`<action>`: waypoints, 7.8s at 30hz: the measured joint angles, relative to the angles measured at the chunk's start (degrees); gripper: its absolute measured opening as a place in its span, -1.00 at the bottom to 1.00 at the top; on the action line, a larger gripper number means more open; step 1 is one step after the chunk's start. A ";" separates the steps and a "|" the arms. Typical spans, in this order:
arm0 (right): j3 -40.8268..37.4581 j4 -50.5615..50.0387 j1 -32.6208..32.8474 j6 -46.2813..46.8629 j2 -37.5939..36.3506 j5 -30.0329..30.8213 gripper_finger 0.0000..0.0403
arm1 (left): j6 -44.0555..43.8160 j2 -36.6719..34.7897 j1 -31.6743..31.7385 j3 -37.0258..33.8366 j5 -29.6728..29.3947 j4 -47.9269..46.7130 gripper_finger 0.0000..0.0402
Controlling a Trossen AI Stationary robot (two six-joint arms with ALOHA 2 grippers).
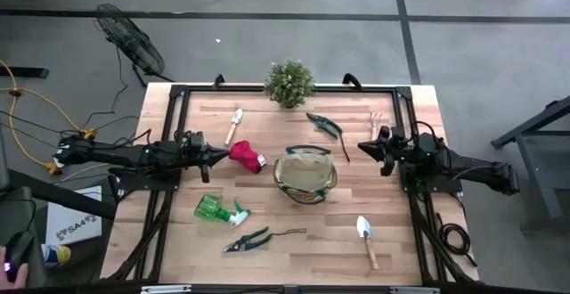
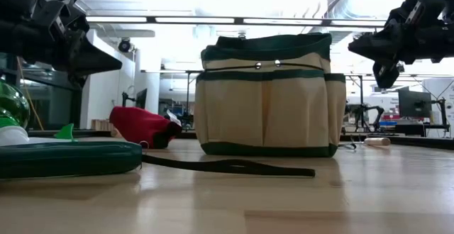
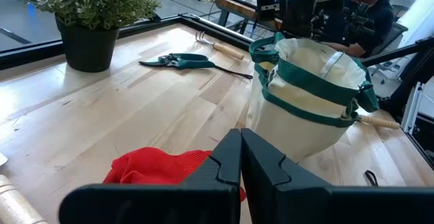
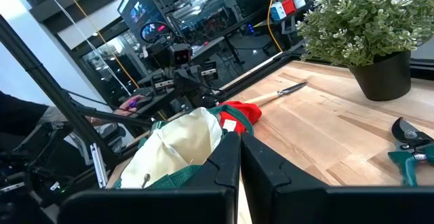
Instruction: Pick & Place Garden tools in Gardening bag
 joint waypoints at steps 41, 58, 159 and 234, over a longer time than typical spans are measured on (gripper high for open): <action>0.00 0.00 0.00 8.81 0.02 -0.01 -0.98 | 0.00 0.00 0.00 0.00 -0.01 0.00 -0.99; 2.72 -5.93 0.00 25.55 1.37 -4.33 -0.98 | 0.00 0.00 0.00 0.00 -0.02 0.00 -0.99; 40.70 -35.10 -2.76 15.02 89.24 6.55 -0.96 | 0.00 -0.02 0.00 0.00 0.00 0.00 -0.99; 68.19 -55.44 13.81 12.01 55.45 38.93 -0.98 | 0.00 -0.02 0.00 0.00 0.00 0.00 -0.99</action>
